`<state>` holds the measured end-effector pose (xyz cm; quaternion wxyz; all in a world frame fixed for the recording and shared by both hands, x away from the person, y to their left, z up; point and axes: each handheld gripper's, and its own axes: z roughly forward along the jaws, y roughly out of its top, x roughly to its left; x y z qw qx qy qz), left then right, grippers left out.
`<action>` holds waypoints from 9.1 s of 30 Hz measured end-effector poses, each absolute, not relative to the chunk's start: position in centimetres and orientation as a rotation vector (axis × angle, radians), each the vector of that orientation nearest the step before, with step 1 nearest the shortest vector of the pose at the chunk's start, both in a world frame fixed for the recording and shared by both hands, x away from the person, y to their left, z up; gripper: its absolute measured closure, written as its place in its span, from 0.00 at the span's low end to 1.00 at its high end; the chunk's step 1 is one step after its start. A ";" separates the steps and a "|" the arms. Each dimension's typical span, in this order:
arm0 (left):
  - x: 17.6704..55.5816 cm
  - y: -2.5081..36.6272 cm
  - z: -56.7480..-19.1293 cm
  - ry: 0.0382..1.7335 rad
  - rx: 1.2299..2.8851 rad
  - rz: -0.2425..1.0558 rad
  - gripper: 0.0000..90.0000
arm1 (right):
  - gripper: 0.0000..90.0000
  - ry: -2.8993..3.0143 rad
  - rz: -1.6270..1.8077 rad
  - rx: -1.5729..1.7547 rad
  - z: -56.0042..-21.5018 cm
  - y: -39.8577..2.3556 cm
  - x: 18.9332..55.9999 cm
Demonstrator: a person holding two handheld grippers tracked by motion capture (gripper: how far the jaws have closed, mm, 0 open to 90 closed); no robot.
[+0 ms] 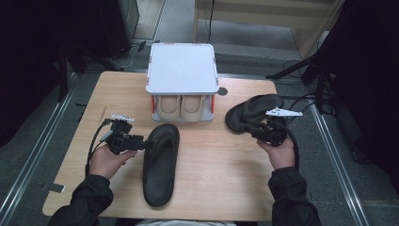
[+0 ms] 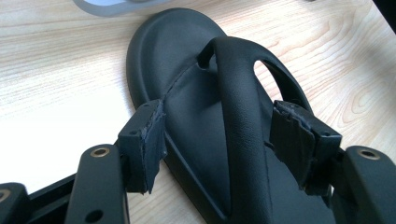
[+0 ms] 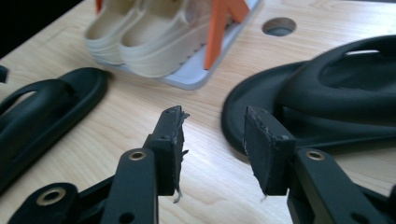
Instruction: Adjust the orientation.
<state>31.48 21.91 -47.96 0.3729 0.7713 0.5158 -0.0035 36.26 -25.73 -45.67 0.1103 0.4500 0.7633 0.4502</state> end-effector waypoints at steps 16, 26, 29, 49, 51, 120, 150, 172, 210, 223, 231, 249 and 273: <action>32.6 21.6 -48.2 1.305 1.993 -0.006 0.40 | 1.00 2.207 1.289 1.447 -47.0 -27.9 40.0; 32.4 21.5 -48.2 1.303 2.006 -0.005 0.40 | 1.00 2.210 1.229 1.494 -47.8 -29.0 42.1; 32.2 21.6 -48.2 1.299 2.003 -0.007 0.40 | 1.00 2.192 1.232 1.509 -47.8 -29.6 42.7; 30.4 23.0 -48.5 1.345 1.980 0.003 0.40 | 1.00 2.070 1.202 1.652 -48.4 -33.2 47.9; 30.2 23.1 -48.5 1.352 1.978 0.004 0.41 | 1.00 2.069 1.163 1.659 -48.7 -33.4 48.3; 34.7 23.6 -48.1 1.340 1.940 -0.023 0.41 | 1.00 2.361 1.069 1.568 -48.7 -27.7 36.5; 34.3 23.5 -48.0 1.329 1.959 -0.022 0.41 | 0.76 2.268 1.141 1.498 -47.6 -30.3 37.5; 33.3 24.3 -48.2 1.349 1.950 -0.009 0.41 | 0.75 2.339 1.011 1.545 -50.2 -29.6 40.2; 32.5 24.3 -47.3 1.260 1.943 0.003 0.78 | 0.81 2.335 1.114 1.613 -46.6 -26.6 36.9; 32.6 23.8 -48.1 1.208 2.027 0.028 0.99 | 0.81 2.378 1.124 1.613 -46.7 -23.9 34.5; 33.0 23.7 -49.1 1.231 2.038 -0.014 0.99 | 0.81 2.419 1.124 1.569 -47.3 -21.4 33.6; 34.1 24.0 -50.6 1.274 2.076 -0.026 0.99 | 0.81 2.518 1.073 1.526 -49.4 -17.3 33.9; 34.3 22.6 -51.1 1.245 2.104 -0.111 0.98 | 0.81 2.529 1.086 1.482 -50.4 -14.9 34.1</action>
